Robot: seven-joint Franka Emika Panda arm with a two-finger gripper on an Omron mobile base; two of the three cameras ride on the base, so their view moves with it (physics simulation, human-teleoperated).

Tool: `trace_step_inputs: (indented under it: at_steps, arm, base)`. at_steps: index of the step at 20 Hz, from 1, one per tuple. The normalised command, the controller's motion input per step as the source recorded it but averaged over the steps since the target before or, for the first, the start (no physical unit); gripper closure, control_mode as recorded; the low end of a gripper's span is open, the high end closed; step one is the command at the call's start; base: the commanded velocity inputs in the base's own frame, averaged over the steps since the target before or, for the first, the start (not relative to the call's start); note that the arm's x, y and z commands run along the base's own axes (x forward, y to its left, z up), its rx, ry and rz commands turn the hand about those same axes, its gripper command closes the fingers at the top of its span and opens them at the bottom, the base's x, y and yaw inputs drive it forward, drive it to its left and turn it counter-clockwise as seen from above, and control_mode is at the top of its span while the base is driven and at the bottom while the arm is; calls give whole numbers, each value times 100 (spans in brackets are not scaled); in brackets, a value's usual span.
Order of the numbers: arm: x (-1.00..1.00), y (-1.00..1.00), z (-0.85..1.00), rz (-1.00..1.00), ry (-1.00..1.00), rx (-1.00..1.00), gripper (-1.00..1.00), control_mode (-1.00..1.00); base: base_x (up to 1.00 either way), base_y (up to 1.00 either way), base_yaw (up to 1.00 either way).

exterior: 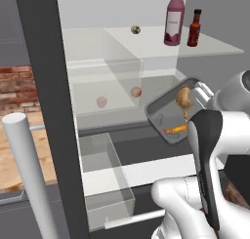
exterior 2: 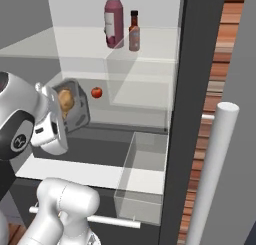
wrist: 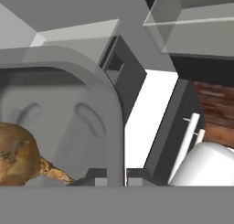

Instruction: Place the tupperware on the top shelf of the fridge. Make space for the tupperware among the existing items by rearranging them on the shelves if needed. Close the fridge door when finished.

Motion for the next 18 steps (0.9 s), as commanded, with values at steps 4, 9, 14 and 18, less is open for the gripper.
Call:
trace_step_inputs:
  at_steps: [4,9,14,18]
  arm:
    - [-3,0,24,3,-18,7,100,-100]
    - [-10,0,42,7,-11,7,100,-100]
    - [-3,7,43,5,0,1,100,-100]
    - [0,23,55,0,6,3,100,-100]
  base:
    - [0,0,0]
    - [0,0,0]
    - [0,0,0]
    - [0,0,0]
